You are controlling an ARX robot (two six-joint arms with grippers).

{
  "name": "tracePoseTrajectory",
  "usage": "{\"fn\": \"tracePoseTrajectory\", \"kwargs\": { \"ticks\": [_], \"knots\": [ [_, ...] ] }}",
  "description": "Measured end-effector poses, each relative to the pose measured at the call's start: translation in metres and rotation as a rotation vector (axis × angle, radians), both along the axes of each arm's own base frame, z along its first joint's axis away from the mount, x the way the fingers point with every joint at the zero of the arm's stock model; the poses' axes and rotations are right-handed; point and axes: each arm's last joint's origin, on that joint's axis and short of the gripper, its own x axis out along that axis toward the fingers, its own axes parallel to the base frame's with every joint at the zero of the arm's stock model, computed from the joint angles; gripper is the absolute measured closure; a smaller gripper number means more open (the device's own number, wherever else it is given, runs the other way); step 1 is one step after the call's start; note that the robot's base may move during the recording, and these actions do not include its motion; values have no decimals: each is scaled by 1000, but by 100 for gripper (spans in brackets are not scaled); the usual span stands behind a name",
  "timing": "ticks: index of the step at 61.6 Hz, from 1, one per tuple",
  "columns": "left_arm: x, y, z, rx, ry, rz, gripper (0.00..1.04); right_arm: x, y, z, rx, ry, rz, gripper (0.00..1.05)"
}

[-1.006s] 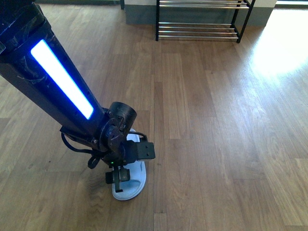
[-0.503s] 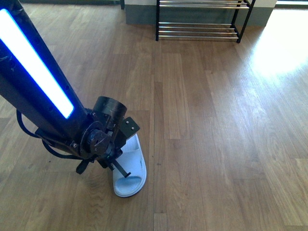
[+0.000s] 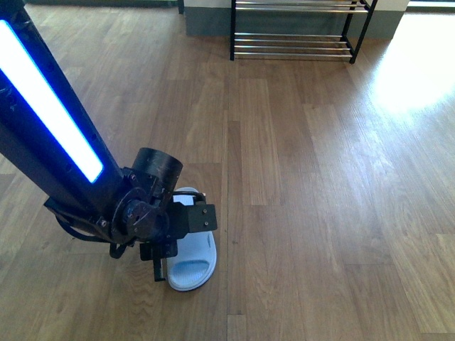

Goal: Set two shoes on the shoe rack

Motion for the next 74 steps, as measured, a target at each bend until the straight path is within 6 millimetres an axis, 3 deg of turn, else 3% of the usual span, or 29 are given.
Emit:
{"fn": "tracePoseTrajectory", "kwargs": {
  "ticks": [6, 15, 27, 40, 44, 53, 64, 74],
  "knots": [
    [7, -6, 0, 41, 12, -79, 31, 0, 0, 0, 0, 0, 0, 101],
    [5, -10, -15, 105, 88, -164, 8, 0, 0, 0, 0, 0, 0, 101],
    [-4, -10, -39, 151, 189, -168, 9, 0, 0, 0, 0, 0, 0, 101],
    [0, -10, -42, 168, 197, -131, 9, 0, 0, 0, 0, 0, 0, 101],
    [0, -10, -44, 163, 190, -110, 16, 0, 0, 0, 0, 0, 0, 101],
    [7, -12, -42, 96, 149, 40, 44, 0, 0, 0, 0, 0, 0, 101],
    [10, -12, -39, 42, 110, 211, 65, 0, 0, 0, 0, 0, 0, 101],
    [12, -11, -29, -45, 45, 478, 85, 0, 0, 0, 0, 0, 0, 101]
  ]
}}
